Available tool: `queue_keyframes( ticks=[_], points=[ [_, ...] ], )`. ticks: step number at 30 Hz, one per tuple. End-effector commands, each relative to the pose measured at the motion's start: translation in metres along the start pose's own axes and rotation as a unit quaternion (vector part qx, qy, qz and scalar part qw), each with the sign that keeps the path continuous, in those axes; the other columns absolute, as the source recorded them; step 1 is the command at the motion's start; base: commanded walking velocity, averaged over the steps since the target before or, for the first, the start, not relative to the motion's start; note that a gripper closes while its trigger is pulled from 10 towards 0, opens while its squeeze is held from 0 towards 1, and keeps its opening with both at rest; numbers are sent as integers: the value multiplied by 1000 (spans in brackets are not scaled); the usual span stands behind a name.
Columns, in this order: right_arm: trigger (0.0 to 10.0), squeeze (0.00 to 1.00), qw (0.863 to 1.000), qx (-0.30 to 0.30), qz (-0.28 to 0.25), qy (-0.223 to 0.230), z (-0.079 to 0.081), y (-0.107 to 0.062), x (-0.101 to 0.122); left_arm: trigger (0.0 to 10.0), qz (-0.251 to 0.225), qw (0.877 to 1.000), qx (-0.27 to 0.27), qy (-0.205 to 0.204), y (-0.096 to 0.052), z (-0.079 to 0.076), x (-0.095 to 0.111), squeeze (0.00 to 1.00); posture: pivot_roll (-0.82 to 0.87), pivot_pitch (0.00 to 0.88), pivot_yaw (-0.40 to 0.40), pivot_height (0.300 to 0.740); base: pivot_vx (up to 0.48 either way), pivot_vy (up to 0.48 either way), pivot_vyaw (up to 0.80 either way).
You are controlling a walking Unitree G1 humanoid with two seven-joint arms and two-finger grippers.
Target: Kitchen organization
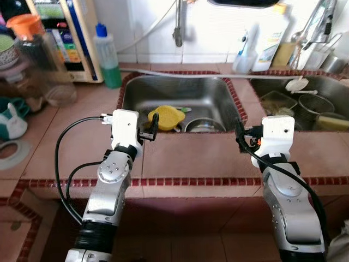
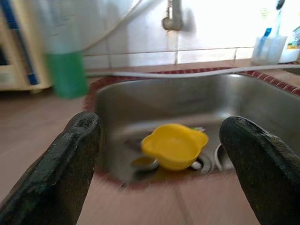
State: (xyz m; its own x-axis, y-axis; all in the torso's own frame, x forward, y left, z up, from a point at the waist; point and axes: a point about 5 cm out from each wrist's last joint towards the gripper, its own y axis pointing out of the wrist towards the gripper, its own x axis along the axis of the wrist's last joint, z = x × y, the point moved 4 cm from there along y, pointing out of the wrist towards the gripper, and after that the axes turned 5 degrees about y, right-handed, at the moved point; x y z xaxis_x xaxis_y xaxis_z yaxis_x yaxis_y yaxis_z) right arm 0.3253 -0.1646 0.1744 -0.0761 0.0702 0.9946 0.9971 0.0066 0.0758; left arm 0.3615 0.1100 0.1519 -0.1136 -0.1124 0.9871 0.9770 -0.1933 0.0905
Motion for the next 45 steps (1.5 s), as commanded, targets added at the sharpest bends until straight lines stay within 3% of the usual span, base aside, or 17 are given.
queue_keyframes(
  ticks=[1, 18, 22, 33, 45],
  points=[
    [10000, 0, 1000, -7, -1, 2, -4, 1, 2, 10000, 3, 1000, 1, 5, 0, 1, 0, 0, 64, 0, 22, 740, -247, 0, 0],
    [10000, 0, 1000, -18, -7, 2, -7, 3, 6, 10000, 2, 1000, -9, 5, 2, 1, 2, 0, 64, 0, 31, 740, -247, 0, 0],
    [10000, 0, 1000, -22, -9, 0, -9, 4, 6, 10000, 3, 1000, -16, -11, 2, -1, 1, 0, 66, 0, 31, 740, 0, 0, 0],
    [10000, 0, 1000, -25, -11, -7, -11, 4, 7, 10000, -15, 998, -64, -3, 1, -16, 7, 0, 61, 0, 29, 740, 0, 0, 0],
    [10000, 0, 1000, -19, -12, -9, -9, 6, 9, 10000, -16, 997, -72, -11, 1, -18, 7, 0, 64, 0, 22, 740, 0, -62, 0]
  ],
)
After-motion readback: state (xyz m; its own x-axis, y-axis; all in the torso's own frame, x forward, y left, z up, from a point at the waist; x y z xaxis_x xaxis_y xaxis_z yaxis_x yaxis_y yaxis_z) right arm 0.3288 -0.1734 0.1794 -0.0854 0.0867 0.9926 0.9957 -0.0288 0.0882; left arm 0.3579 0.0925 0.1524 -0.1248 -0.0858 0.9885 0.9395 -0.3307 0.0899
